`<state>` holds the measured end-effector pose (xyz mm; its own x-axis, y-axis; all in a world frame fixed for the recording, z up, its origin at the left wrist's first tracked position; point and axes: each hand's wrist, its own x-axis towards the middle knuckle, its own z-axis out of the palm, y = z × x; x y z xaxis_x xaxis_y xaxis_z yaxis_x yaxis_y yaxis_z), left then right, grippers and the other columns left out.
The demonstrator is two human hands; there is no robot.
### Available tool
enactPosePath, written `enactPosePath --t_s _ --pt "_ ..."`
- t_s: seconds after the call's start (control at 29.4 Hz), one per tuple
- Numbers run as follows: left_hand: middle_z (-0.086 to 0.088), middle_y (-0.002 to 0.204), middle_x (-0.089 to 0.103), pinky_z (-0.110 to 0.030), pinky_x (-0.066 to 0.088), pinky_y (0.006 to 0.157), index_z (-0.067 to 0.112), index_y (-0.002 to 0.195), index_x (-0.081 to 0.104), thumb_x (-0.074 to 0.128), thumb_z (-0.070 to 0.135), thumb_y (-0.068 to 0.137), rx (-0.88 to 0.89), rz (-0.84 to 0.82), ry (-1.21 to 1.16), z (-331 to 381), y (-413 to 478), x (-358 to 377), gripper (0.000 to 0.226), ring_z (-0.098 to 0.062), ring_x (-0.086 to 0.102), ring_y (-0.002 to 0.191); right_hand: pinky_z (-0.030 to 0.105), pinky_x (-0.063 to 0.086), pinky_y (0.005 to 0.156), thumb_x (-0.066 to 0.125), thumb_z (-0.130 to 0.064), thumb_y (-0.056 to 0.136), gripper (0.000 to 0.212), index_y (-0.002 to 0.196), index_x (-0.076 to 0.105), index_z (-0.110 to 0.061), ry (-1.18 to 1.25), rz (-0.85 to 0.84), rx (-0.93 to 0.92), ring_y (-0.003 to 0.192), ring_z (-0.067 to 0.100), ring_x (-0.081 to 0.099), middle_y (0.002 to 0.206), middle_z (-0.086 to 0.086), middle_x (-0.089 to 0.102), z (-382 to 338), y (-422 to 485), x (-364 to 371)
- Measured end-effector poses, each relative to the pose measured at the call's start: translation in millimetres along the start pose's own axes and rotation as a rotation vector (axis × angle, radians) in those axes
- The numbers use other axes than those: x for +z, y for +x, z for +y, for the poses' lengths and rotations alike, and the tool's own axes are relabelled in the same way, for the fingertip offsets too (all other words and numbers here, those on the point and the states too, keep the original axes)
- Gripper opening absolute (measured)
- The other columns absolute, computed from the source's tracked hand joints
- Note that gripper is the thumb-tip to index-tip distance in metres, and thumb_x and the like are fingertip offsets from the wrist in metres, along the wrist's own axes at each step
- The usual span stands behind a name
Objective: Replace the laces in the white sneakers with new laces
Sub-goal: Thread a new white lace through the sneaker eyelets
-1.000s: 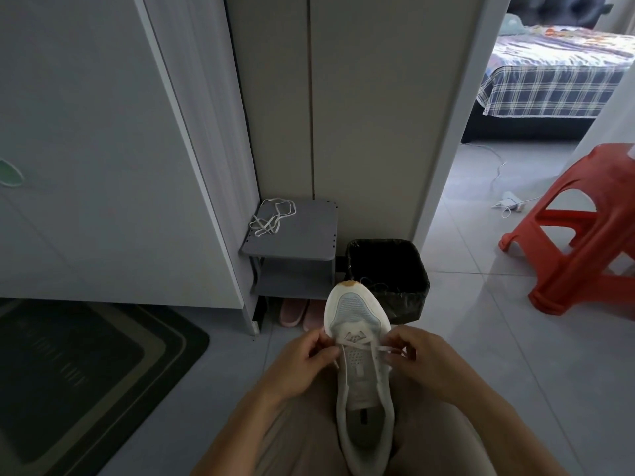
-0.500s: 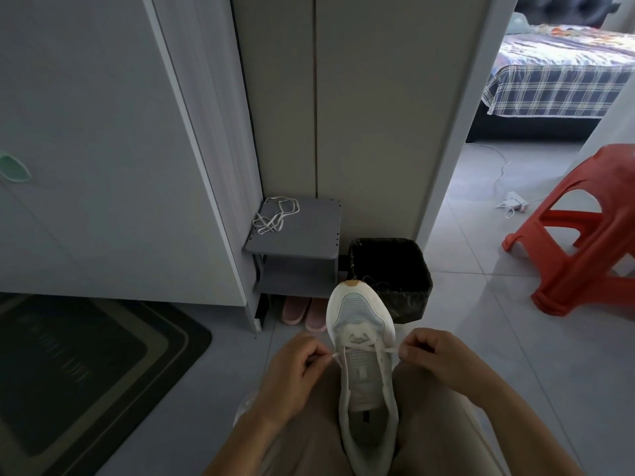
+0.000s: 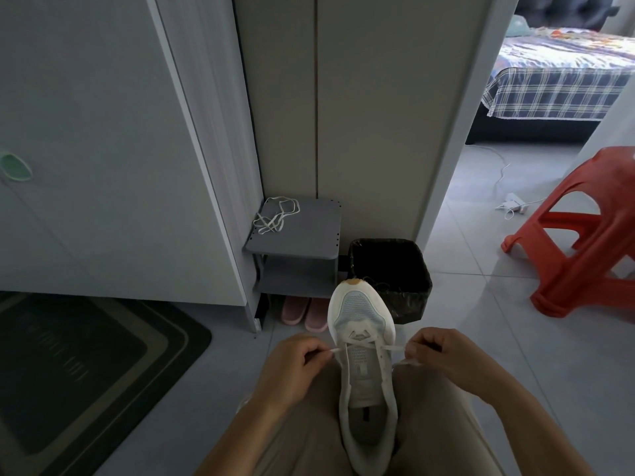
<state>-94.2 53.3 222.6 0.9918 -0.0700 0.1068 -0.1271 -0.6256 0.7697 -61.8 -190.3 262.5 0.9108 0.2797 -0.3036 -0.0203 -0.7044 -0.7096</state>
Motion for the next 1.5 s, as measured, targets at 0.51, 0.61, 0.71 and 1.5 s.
enactPosePath --t_s 0.51,0.61,0.71,1.5 --pt "0.018 0.098 0.054 -0.005 0.04 0.072 0.024 0.114 0.06 0.061 0.02 0.089 -0.006 -0.088 -0.254 82 -27 45 0.026 0.015 0.049 0.075 0.015 0.031 0.05 0.049 -0.016 0.094 0.027 0.084 0.074 -0.016 0.356 -0.1 0.081 0.047 0.005 0.033 0.068 -0.001 0.067 -43 -23 -17" --pt "0.01 0.094 0.058 -0.009 0.042 0.058 0.027 0.105 0.051 0.063 0.015 0.087 -0.273 -0.162 -0.587 107 -23 63 0.024 0.003 0.055 0.071 0.012 0.03 0.047 0.045 -0.011 0.095 0.028 0.091 0.072 -0.017 0.37 -0.031 0.079 0.042 0.003 0.032 0.05 -0.009 0.058 -45 -31 -17" --pt "0.009 0.074 0.062 -0.012 0.042 0.057 0.029 0.091 0.047 0.064 0.017 0.086 -0.317 -0.207 -0.643 114 -24 69 0.022 -0.003 0.056 0.062 0.011 0.037 0.048 0.047 -0.006 0.093 0.026 0.092 0.071 -0.018 0.366 0.056 0.077 0.042 0.0 0.04 0.054 -0.009 0.062 -40 -35 -16" --pt "0.003 0.052 0.052 -0.016 0.039 0.051 0.029 0.075 0.057 0.063 0.028 0.085 -0.125 -0.064 0.045 62 -31 -73 0.011 -0.003 0.045 0.047 0.025 0.043 0.055 0.058 -0.002 0.086 0.01 0.087 0.066 -0.008 0.724 0.375 0.017 0.057 0.012 0.052 0.071 0.006 0.069 -51 -6 1"
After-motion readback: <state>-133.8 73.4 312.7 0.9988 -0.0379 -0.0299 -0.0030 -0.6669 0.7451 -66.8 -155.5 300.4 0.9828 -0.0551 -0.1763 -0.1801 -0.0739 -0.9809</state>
